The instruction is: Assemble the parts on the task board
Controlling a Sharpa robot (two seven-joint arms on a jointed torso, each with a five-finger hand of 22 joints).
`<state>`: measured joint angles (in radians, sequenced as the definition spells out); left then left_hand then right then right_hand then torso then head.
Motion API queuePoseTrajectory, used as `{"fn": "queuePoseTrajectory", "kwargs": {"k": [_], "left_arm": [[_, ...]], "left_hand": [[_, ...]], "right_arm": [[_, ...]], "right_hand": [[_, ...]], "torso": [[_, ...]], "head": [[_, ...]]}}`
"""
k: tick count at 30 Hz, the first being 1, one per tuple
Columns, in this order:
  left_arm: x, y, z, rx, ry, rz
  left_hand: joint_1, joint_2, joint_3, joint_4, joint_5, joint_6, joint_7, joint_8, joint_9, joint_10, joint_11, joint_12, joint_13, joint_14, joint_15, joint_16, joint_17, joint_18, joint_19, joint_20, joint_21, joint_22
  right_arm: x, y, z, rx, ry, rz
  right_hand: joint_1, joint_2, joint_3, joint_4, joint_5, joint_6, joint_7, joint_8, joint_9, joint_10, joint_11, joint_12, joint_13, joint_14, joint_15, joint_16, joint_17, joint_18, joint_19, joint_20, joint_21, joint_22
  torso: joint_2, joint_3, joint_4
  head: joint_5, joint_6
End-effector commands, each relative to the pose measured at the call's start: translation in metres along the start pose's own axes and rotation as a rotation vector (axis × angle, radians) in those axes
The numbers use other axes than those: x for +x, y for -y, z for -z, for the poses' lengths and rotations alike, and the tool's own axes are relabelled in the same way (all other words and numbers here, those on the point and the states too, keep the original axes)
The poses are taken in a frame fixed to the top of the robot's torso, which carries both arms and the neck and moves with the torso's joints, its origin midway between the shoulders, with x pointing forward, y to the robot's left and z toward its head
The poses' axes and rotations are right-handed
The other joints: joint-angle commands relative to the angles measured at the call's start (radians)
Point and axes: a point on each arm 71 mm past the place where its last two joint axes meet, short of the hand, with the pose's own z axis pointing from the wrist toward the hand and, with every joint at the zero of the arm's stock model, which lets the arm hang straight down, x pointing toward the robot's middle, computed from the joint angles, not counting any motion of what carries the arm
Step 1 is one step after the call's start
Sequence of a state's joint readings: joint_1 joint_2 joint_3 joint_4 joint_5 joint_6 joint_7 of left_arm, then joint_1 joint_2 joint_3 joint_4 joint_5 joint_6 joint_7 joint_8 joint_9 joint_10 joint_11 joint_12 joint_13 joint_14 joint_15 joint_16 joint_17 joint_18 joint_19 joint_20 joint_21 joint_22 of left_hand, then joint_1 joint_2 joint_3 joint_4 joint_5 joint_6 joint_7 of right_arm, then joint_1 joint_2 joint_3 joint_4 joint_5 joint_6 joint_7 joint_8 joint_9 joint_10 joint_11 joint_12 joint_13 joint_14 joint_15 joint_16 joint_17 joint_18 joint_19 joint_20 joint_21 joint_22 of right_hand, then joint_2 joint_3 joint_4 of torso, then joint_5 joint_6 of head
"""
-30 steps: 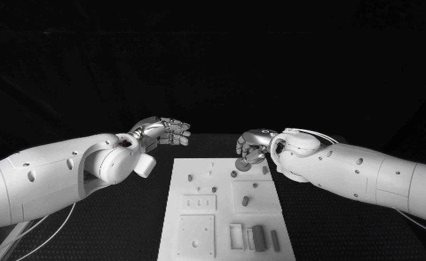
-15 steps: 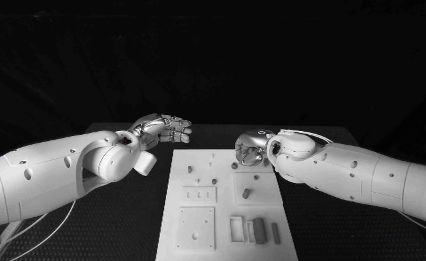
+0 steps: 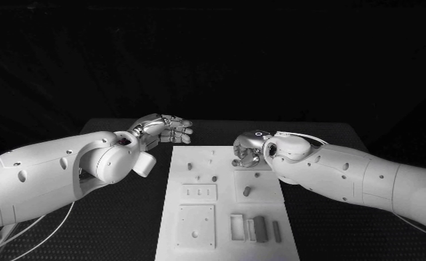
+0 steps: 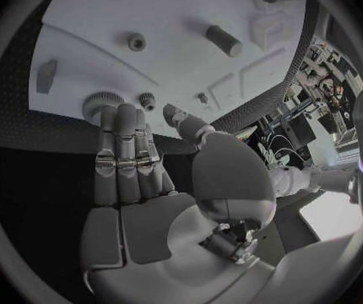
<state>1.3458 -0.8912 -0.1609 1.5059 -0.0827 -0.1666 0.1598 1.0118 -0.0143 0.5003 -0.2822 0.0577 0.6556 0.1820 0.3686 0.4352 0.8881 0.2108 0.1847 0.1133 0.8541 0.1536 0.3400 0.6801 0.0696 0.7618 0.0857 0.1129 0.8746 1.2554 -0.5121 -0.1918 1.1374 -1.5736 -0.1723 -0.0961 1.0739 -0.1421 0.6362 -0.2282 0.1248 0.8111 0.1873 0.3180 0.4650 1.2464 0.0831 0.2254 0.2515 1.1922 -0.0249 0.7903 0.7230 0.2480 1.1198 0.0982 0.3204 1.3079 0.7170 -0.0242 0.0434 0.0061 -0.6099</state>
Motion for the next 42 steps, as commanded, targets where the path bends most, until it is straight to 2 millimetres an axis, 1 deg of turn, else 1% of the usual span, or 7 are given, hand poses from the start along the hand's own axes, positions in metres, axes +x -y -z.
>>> {"fn": "queuePoseTrajectory", "kwargs": {"k": [1,2,3,4,10,18,42], "left_arm": [[0.003,0.003,0.0,0.012,-0.009,0.006],[0.003,0.004,0.001,0.015,-0.008,0.005],[0.003,0.004,0.001,0.019,-0.005,0.005],[0.004,0.004,0.001,0.023,-0.004,0.005],[0.008,0.005,0.001,0.027,-0.023,0.008],[0.009,0.005,0.001,0.022,-0.03,0.009],[0.006,0.01,0.003,0.03,-0.025,0.004]], "left_hand": [[-0.007,-0.006,-0.008,0.0,-0.004,0.002,0.056,-0.007,-0.001,-0.003,0.0,-0.003,-0.001,0.007,0.002,-0.007,0.001,-0.012,0.005,-0.002,-0.006,-0.002],[-0.008,-0.006,-0.008,0.0,-0.004,0.002,0.056,-0.007,-0.002,-0.003,0.0,-0.003,-0.001,0.007,0.002,-0.007,0.001,-0.013,0.005,-0.002,-0.006,-0.002],[-0.008,-0.006,-0.009,0.0,-0.004,0.002,0.056,-0.007,-0.002,-0.002,0.0,-0.003,-0.001,0.007,0.002,-0.007,0.001,-0.013,0.006,-0.003,-0.006,-0.002],[-0.008,-0.007,-0.009,0.0,-0.004,0.002,0.056,-0.007,-0.002,-0.002,0.0,-0.003,-0.001,0.007,0.002,-0.007,0.002,-0.013,0.006,-0.003,-0.007,-0.002],[-0.008,-0.007,-0.01,-0.001,-0.004,0.004,0.057,-0.007,-0.003,0.005,-0.002,-0.001,0.001,0.011,0.001,-0.007,0.004,-0.015,0.01,-0.007,-0.008,-0.002],[-0.019,-0.017,-0.017,0.004,-0.004,0.005,0.057,-0.008,-0.005,0.005,-0.002,-0.003,0.001,0.012,0.001,-0.011,0.007,-0.02,0.013,-0.01,-0.011,-0.004],[-0.024,-0.018,-0.019,0.007,-0.004,0.005,0.057,-0.009,-0.006,0.005,-0.002,-0.005,0.0,0.012,0.001,-0.014,0.009,-0.023,0.015,-0.013,-0.014,-0.006]], "right_arm": [[-0.001,0.001,0.0,0.0,0.032,0.028],[-0.001,0.001,-0.001,0.001,0.03,0.028],[0.0,0.001,-0.001,0.001,0.026,0.028],[0.001,0.0,-0.001,0.0,0.019,0.029],[0.002,0.0,-0.002,-0.005,-0.001,0.036],[0.0,0.0,-0.001,-0.012,0.027,0.003],[0.012,0.006,-0.006,0.02,-0.041,0.033]], "right_hand": [[0.008,-0.015,-0.019,-0.006,-0.001,-0.005,-0.019,-0.005,0.004,0.063,-0.025,0.08,0.074,0.027,-0.016,0.086,0.054,0.014,0.039,-0.019,0.055,0.03],[0.012,-0.015,-0.026,-0.009,-0.001,-0.007,-0.021,-0.008,0.005,0.073,-0.029,0.116,0.109,0.034,-0.027,0.128,0.08,0.013,0.049,-0.026,0.077,0.032],[0.008,-0.002,-0.036,-0.01,0.006,-0.007,-0.062,-0.018,0.012,-0.044,-0.047,0.265,0.297,-0.058,0.022,0.266,0.182,0.009,0.028,-0.044,0.167,0.025],[0.014,-0.002,-0.027,-0.011,0.004,-0.006,-0.023,-0.019,0.013,-0.054,-0.03,0.28,0.317,-0.055,-0.007,0.267,0.177,0.009,0.018,-0.043,0.172,0.029],[0.013,0.009,-0.015,-0.02,0.002,-0.003,-0.028,-0.028,0.026,-0.092,-0.038,0.438,0.494,-0.009,-0.042,0.368,0.197,0.014,0.031,-0.058,0.29,0.029],[0.01,0.013,0.008,-0.051,0.001,-0.026,-0.014,-0.051,0.039,-0.273,-0.022,0.631,0.693,-0.084,-0.022,0.449,0.197,0.013,-0.047,-0.045,0.373,0.027],[-0.016,0.033,0.016,-0.032,0.002,0.02,-0.021,-0.043,0.072,-0.254,-0.029,0.938,0.784,-0.031,-0.028,0.675,0.227,0.014,0.012,-0.097,0.536,0.024]], "torso": [[0.009,0.0008,0.004],[0.01,0.0007,0.0048],[0.011,0.0007,0.0056],[0.013,0.0008,0.0057],[0.018,-0.0003,0.0068],[0.02,-0.0014,0.0059],[0.025,0.0004,0.0076]], "head": [[0.002,0.001],[0.003,0.001],[0.003,0.0],[0.004,0.0],[-0.002,0.0],[-0.004,0.0],[-0.004,-0.011]]}}
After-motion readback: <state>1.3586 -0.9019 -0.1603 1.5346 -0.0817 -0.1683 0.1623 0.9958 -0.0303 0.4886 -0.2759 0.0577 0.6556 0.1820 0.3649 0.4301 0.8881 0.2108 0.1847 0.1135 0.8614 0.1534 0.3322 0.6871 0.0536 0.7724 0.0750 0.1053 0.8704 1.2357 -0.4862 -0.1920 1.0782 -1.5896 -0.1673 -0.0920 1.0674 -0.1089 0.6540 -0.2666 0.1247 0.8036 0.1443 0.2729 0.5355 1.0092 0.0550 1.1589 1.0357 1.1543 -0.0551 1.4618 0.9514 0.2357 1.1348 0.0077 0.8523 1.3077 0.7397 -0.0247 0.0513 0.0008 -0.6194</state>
